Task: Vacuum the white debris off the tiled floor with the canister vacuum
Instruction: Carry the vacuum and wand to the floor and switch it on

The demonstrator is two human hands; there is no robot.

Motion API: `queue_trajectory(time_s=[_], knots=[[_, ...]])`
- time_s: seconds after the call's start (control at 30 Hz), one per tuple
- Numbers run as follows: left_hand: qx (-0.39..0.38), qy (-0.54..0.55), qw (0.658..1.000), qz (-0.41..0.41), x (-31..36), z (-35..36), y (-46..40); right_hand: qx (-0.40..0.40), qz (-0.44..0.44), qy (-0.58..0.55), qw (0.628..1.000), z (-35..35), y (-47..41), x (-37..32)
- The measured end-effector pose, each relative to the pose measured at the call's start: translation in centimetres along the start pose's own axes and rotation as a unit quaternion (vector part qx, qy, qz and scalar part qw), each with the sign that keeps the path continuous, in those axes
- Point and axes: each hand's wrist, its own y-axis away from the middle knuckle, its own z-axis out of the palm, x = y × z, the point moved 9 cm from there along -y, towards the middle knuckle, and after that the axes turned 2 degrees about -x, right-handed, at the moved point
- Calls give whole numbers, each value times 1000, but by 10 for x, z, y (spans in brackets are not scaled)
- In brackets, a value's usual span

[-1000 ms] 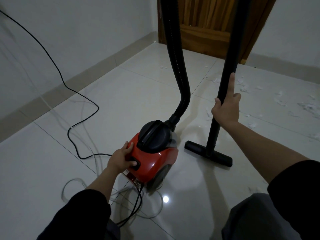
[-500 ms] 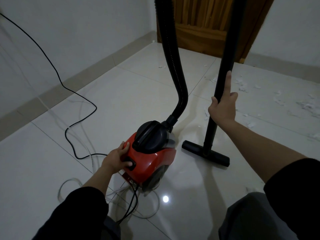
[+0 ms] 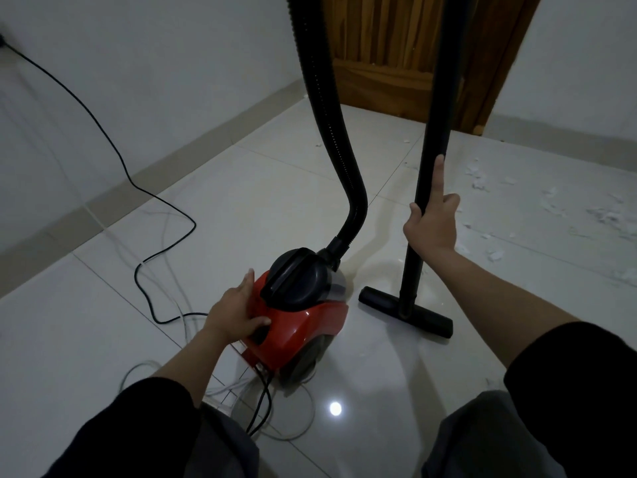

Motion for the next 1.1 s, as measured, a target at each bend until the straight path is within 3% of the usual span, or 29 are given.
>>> queue_trajectory(time_s=[0.13, 0.37, 0.57, 0.67, 0.87, 1.0, 1.1], knots=[[124, 7, 990, 64, 46, -40, 9, 1, 3, 1, 1000, -3, 1, 2], [116, -11, 988, 104, 89, -26, -7, 7, 2, 32, 999, -10, 0, 3], [139, -132, 978, 87, 99, -23, -12, 10, -35, 50, 998, -18, -7, -1], [106, -98, 986, 80, 91, -11, -21, 16, -47, 41, 998, -21, -16, -3], [117, -49, 989, 82, 88, -12, -33, 18, -101, -28, 994, -26, -38, -32], [104, 63, 991, 62, 95, -27, -42, 22, -126, -25, 991, -31, -53, -49], [163, 170, 970, 61, 119, -62, -50, 33, -135, -38, 990, -33, -58, -53]])
